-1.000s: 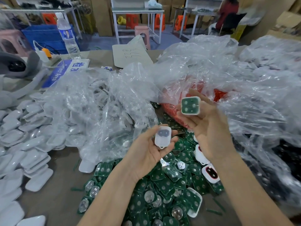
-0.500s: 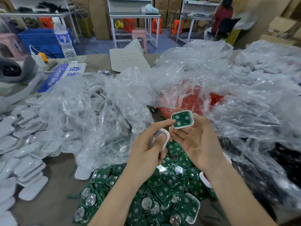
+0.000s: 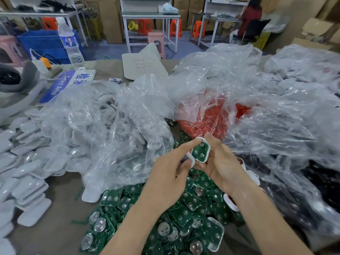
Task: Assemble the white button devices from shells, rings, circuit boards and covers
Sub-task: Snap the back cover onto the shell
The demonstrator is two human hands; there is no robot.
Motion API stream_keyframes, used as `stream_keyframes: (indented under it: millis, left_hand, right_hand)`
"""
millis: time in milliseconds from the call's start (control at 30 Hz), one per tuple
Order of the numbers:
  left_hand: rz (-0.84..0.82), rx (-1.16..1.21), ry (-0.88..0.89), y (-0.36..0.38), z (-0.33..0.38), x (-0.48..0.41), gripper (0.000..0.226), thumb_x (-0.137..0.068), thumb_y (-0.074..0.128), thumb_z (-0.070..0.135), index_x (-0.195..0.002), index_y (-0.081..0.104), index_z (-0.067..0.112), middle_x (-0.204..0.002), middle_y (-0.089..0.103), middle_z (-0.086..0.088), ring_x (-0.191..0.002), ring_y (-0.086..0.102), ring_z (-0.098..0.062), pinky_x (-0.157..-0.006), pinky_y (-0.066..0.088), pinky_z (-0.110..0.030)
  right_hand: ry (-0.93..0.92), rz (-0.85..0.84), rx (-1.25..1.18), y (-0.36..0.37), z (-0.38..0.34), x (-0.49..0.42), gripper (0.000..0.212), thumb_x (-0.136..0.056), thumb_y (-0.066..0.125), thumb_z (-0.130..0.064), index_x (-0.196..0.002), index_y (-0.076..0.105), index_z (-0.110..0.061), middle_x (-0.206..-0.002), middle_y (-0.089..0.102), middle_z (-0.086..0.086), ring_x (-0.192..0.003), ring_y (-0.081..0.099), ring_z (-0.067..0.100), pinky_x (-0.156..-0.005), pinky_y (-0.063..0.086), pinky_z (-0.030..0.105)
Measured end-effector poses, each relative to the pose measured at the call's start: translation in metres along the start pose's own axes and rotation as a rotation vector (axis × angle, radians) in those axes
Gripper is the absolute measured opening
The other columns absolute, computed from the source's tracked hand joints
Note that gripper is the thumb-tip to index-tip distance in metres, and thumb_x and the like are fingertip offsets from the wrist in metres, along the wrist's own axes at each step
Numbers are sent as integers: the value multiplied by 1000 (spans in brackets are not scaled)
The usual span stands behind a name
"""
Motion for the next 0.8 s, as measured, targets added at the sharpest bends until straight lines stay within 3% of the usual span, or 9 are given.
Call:
stream_keyframes:
  millis: [100, 267, 400, 500, 567, 667, 800]
  left_hand:
    - [-20, 42, -48, 2, -3, 2, 53, -98, 51, 10, -125, 45, 55, -65, 63, 1, -42, 54, -14, -51, 52, -22]
    - [3, 198, -145, 4, -10, 3, 42, -99, 51, 12, -103, 45, 53, -56, 63, -6, -35, 55, -15, -44, 51, -25]
    - [37, 303, -180, 4, -12, 3, 39, -99, 51, 11, -94, 47, 49, -53, 59, -4, -40, 54, -17, -43, 50, -28]
    - [44, 342, -204, 3, -17, 2, 36, -99, 48, 7, -87, 50, 41, -51, 57, 0, -42, 54, -14, -45, 49, -23]
    - [48, 366, -219, 2, -20, 1, 39, -97, 43, 0, -83, 53, 35, -50, 55, 1, -42, 55, -14, -46, 50, -23]
    - [82, 394, -228, -1, -22, 1, 42, -93, 42, -5, -83, 57, 33, -54, 58, 3, -45, 58, -14, -47, 53, -27]
    - [184, 353, -233, -10, -24, 3, 48, -92, 41, -3, -78, 57, 39, -74, 67, 19, -46, 66, -17, -45, 53, -24]
  right_hand:
    - [-2, -15, 74, 1, -2, 0, 43, -70, 65, -54, -76, 74, -13, -81, 61, 19, -74, 51, 30, -67, 46, 35]
    - [-82, -45, 191, 9, -4, 4, 48, -82, 57, -51, -82, 71, -5, -80, 70, 24, -65, 65, 28, -57, 53, 32]
    - [-103, -21, 203, 10, -6, 4, 52, -81, 58, -51, -81, 67, 0, -78, 63, 32, -62, 56, 33, -56, 48, 34]
    - [-61, 14, 210, 7, -5, 2, 46, -79, 58, -55, -81, 70, -10, -78, 61, 21, -66, 51, 29, -59, 45, 34]
    - [-1, 35, 145, 3, -2, 2, 43, -77, 62, -53, -81, 68, -11, -76, 61, 13, -61, 54, 23, -56, 49, 30]
    - [100, 53, -128, 2, 6, 3, 24, -79, 67, -32, -76, 64, -9, -68, 53, 2, -45, 43, 8, -37, 38, 17]
    - [178, 37, -169, 4, 11, 9, 19, -69, 73, -20, -72, 56, -12, -62, 42, 2, -44, 41, 8, -35, 32, 16]
Point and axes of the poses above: each hand's wrist, its own x-axis away from the middle knuckle, its own y-axis out of the palm, z = x × y, the point moved 8 cm from there along -x, towards the middle knuckle
